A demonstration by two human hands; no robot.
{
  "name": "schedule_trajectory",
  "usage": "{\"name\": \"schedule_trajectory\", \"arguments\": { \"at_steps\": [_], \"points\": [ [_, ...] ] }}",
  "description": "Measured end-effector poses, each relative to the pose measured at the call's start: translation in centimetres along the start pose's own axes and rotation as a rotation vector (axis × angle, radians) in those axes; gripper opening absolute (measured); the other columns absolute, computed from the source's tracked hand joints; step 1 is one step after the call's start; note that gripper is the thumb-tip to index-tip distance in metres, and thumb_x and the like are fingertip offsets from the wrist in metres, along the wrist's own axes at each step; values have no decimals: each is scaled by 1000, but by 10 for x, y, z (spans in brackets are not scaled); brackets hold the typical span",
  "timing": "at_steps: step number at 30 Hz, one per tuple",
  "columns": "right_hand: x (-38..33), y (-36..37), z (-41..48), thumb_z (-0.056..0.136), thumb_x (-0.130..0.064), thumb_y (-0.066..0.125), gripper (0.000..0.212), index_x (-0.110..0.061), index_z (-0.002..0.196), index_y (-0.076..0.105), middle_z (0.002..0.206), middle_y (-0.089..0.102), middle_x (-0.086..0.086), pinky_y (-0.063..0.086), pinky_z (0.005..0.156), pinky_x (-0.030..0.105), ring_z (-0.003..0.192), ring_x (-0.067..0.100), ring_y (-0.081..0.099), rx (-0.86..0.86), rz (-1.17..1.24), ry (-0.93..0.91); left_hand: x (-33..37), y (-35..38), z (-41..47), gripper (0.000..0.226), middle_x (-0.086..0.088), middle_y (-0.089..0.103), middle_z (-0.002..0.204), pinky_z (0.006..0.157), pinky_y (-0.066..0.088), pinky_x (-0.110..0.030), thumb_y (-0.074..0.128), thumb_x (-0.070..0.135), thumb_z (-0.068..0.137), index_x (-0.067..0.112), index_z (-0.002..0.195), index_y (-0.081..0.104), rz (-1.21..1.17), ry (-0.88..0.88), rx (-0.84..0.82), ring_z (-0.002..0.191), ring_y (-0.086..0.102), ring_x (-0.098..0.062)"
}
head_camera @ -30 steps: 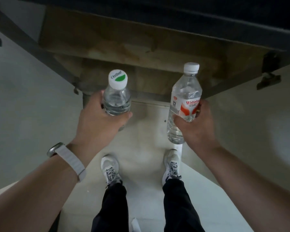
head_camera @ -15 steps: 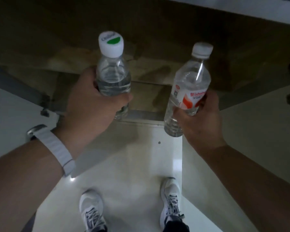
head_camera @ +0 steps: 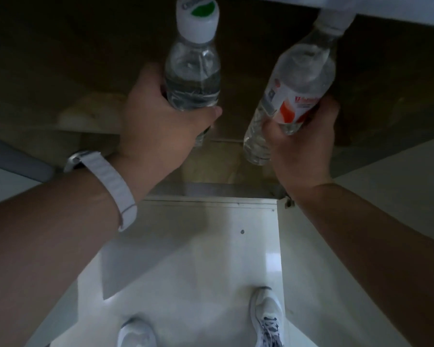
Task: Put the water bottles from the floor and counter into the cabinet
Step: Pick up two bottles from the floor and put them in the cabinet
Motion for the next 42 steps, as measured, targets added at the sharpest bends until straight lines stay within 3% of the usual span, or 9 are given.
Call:
{"name": "schedule_trajectory", "arguments": {
  "at_steps": [5,11,14,17,21,24,33,36,42],
  "points": [
    [-2,3,16,80,-15,78,75,-18,136,29,119,47,-17,45,87,7,107,-14,50,45,51,-70,-2,5,18,58,22,61,103,78,49,-7,87,39,72,30,117,53,42,34,-20,96,59,11],
    [6,13,36,81,-21,77,77,-12,139,28,113,45,-22,42,81,2,100,-23,47,63,-27,-143,-9,16,35,65,20,61,109,90,54,-23,87,41,71,27,124,52,37,73,-4,105,61,1],
    [10,19,42,79,-27,79,82,-10,141,28,120,51,-11,45,85,9,107,-10,52,78,-33,-156,-11,22,43,69,25,59,106,86,50,-12,85,42,73,25,130,50,52,111,-39,102,59,9],
    [17,25,41,75,-32,82,86,-15,140,27,126,51,-6,50,90,20,112,2,55,34,-17,-123,-19,23,46,71,23,60,110,87,51,-13,83,47,74,21,131,50,32,130,16,103,59,10],
    [35,25,34,76,-31,82,75,-24,132,32,120,52,-16,47,89,14,109,-4,54,-48,-39,-21,-27,29,40,77,16,59,122,95,52,-22,84,37,75,13,137,45,-12,172,76,112,58,7],
    [39,25,31,76,-31,83,68,-28,126,37,120,57,-13,51,93,25,111,4,58,-70,-40,23,-36,38,40,76,13,57,121,93,50,-16,87,30,74,10,135,46,4,132,67,111,57,2],
    [36,29,44,77,-33,82,71,-14,130,39,110,54,-9,51,81,24,94,6,54,-90,-149,-3,-59,57,43,74,21,56,120,99,53,-36,88,24,74,16,136,48,18,74,30,115,57,-3],
    [35,34,51,77,-36,80,74,-18,133,37,112,53,-10,50,82,25,94,4,54,-100,-164,-5,-61,58,54,76,19,56,125,100,53,-37,86,28,75,17,139,46,43,108,-7,119,57,-4],
    [37,52,75,77,-28,82,73,-24,134,35,105,48,-23,42,77,12,91,-12,49,-142,-57,41,-66,51,78,83,6,56,141,106,48,-32,85,31,77,17,146,40,114,104,-62,127,55,-10]
  ]
}}
Point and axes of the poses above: each hand's wrist, its own z-axis towards the middle knuckle, its own y-axis out of the palm, x = y × z, the point moved 4 cm from there along z, towards the middle knuckle
